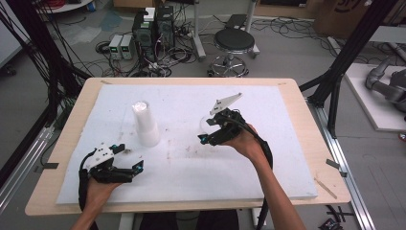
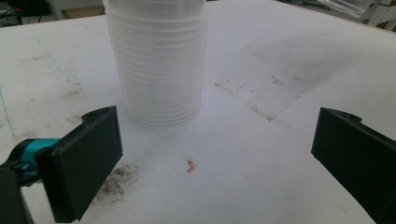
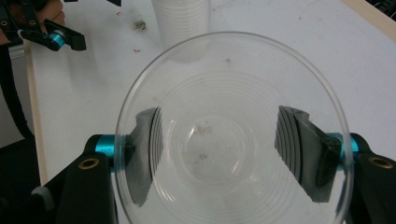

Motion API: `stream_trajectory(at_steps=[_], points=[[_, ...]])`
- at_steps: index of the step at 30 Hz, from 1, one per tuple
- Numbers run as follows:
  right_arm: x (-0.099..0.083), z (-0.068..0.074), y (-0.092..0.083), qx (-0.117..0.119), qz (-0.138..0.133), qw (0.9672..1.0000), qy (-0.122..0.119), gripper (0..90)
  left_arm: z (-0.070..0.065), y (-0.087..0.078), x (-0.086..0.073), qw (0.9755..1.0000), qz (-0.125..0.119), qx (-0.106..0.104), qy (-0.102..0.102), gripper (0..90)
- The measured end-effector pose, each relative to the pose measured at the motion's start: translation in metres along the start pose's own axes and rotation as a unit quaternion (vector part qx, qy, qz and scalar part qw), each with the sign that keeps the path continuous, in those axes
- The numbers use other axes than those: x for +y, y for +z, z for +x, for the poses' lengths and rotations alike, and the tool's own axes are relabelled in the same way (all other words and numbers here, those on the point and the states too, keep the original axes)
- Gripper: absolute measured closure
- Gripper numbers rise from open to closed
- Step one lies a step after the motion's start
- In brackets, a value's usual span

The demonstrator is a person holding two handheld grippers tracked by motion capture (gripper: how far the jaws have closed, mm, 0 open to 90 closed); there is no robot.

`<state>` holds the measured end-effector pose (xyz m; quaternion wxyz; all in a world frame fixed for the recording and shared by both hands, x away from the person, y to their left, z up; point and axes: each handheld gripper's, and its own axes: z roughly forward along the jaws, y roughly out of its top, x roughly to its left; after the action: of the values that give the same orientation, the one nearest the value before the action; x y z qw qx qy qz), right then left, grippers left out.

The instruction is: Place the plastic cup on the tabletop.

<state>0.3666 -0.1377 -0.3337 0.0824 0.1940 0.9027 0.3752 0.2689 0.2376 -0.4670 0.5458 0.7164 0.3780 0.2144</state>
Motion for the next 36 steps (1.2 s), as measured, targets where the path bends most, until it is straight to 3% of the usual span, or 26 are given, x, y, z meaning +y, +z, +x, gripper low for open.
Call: stream_trajectory(at_steps=[20, 36], points=[[0.001, -0.004, 0.012, -0.007, 0.016, 0.9998, 0.002, 32.4, -0.001, 0.001, 0.000, 1.0000, 0.004, 0.002, 0.005, 1.8], [0.002, -0.011, 0.040, -0.018, 0.077, 0.9969, 0.007, 32.5, -0.001, 0.001, 0.000, 1.0000, 0.006, -0.001, 0.006, 1.8]])
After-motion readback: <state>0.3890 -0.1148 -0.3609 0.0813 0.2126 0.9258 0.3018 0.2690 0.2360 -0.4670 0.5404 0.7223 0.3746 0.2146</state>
